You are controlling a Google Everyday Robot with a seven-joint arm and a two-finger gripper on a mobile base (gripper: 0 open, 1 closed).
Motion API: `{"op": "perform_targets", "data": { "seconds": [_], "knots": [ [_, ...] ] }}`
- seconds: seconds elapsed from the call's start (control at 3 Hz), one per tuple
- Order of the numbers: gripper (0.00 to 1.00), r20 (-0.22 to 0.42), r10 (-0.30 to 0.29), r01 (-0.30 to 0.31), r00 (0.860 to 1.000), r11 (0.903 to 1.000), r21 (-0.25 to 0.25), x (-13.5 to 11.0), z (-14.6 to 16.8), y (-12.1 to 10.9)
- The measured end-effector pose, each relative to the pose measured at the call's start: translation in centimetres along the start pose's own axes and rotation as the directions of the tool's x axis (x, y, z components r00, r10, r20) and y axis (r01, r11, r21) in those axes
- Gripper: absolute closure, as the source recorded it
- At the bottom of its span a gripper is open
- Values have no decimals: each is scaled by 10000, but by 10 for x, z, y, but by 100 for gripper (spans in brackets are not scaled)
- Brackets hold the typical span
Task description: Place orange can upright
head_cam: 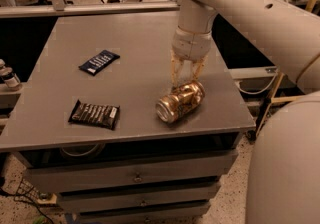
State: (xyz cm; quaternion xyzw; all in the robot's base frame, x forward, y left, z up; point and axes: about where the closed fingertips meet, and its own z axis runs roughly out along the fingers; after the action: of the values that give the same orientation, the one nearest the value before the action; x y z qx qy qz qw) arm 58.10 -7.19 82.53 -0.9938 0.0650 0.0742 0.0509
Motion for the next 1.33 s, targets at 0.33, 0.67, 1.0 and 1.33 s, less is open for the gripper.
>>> {"op": "perform_targets", "data": {
  "seconds": [0.33, 0.67, 1.0, 1.33],
  "knots": [
    [55, -1, 32, -32, 10000, 10000, -13, 0, -1, 1],
    [54, -2, 53, -53, 10000, 10000, -21, 0, -1, 2],
    [47, -7, 64, -64, 10000, 10000, -24, 0, -3, 2],
    [16, -1009, 67, -20, 9949, 9989, 468, 20, -43, -34]
  ]
}}
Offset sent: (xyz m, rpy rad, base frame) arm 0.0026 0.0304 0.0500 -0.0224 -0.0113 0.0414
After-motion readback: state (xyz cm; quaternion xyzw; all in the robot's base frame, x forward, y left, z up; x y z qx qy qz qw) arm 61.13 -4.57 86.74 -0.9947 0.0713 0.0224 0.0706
